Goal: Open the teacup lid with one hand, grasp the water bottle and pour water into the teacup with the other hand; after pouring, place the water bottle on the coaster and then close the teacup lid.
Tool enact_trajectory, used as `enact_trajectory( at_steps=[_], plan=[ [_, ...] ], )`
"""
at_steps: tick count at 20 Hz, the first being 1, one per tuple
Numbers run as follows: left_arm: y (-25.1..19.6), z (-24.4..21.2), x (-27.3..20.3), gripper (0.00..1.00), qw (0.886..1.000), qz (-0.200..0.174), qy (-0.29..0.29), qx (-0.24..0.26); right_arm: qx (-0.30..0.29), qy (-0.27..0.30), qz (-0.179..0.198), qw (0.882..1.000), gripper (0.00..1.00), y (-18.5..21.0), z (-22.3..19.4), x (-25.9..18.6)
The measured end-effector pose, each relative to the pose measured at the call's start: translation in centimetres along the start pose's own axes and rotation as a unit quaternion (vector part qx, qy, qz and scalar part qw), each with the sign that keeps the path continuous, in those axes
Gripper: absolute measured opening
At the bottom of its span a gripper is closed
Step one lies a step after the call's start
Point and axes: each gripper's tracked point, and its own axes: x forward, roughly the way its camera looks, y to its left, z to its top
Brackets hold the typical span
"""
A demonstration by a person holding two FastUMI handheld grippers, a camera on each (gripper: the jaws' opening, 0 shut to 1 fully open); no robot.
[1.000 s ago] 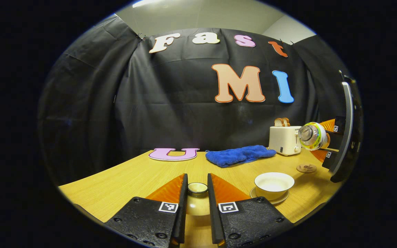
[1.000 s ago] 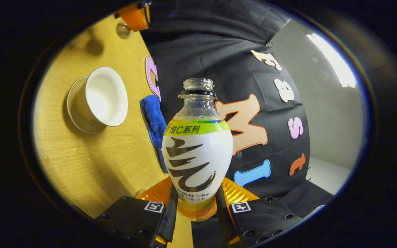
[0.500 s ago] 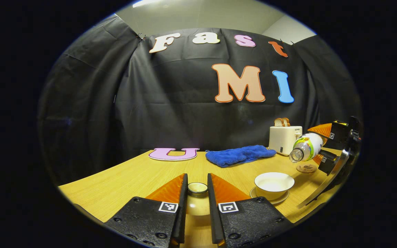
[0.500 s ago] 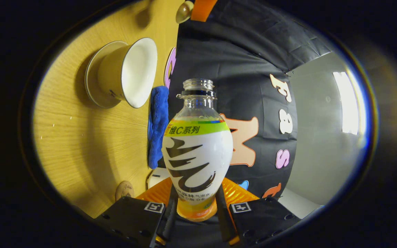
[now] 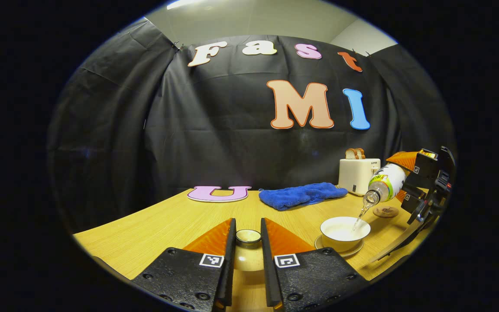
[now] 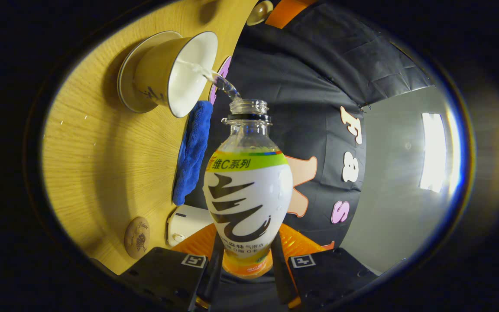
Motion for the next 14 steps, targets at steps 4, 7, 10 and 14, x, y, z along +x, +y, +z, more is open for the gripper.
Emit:
enact_trajectory(
  at_steps=[4, 7, 10, 14],
  plan=[
    [0.06, 0.03, -0.05, 0.28, 1.0, 0.0, 0.0, 0.0, -0.027, -0.007, -0.021, 0.999, 0.57, -0.36, -0.13, 0.29],
    [-0.01, 0.05, 0.01, 0.28, 1.0, 0.0, 0.0, 0.0, -0.049, -0.009, -0.044, 0.998, 0.57, -0.47, -0.15, 0.52],
    [0.02, -0.01, -0.06, 0.28, 1.0, 0.0, 0.0, 0.0, -0.071, -0.012, -0.061, 0.996, 0.54, -0.72, 0.13, 0.37],
    [-0.05, 0.03, -0.07, 0.28, 1.0, 0.0, 0.001, 0.0, -0.09, -0.008, -0.087, 0.992, 0.57, -0.63, 0.38, 0.08]
  ],
)
